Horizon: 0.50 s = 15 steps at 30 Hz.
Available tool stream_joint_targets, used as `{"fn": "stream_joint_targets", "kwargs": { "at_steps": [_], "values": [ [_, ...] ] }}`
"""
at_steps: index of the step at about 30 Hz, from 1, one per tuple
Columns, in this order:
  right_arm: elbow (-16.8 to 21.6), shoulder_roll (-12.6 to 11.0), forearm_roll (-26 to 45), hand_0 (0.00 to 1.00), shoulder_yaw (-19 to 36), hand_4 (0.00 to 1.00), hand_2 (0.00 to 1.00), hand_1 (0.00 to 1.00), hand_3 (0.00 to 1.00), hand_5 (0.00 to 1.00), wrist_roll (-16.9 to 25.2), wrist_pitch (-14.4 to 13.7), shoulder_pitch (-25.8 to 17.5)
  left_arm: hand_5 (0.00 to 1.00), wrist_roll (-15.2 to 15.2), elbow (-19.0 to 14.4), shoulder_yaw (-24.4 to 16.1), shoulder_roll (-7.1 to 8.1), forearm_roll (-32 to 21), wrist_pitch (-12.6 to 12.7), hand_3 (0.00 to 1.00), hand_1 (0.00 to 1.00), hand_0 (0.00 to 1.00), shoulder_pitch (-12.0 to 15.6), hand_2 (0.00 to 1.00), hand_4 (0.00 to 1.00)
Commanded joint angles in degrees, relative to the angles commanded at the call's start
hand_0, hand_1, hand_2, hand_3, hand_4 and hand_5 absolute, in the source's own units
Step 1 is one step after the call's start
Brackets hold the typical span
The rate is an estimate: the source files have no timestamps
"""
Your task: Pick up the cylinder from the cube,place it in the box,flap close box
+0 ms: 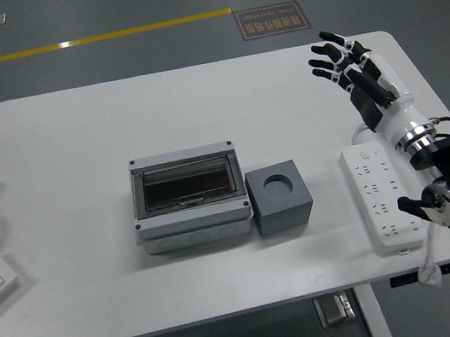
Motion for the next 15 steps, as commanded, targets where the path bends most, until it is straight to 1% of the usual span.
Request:
{"fn": "stream_joint_targets", "kwargs": {
  "at_steps": [3, 7, 15],
  "values": [
    [-0.07, -0.31, 0.08, 0.827, -0.13, 0.931, 0.774, 0.741, 0.761, 0.478, -0.02, -0.19, 0.06, 0.251, 0.32, -0.01, -0.67, 0.32, 0.93, -0.05, 0.627, 0.593, 0.597, 0.06, 0.578, 0.689],
    [0.35, -0.57, 0.38, 0.825, -0.29, 0.93, 0.774, 0.739, 0.759, 0.474, 0.09, -0.49, -0.2, 0.251, 0.32, -0.12, -0.49, 0.47, 1.2, -0.19, 0.627, 0.593, 0.597, 0.16, 0.578, 0.69],
    [0.44, 0.34, 1.15, 0.825, -1.83, 0.93, 0.772, 0.736, 0.754, 0.473, 0.54, -0.97, -0.07, 0.25, 0.16, -0.1, 0.01, 0.75, 0.86, -0.51, 0.627, 0.594, 0.597, 0.31, 0.578, 0.691]
  ]
}}
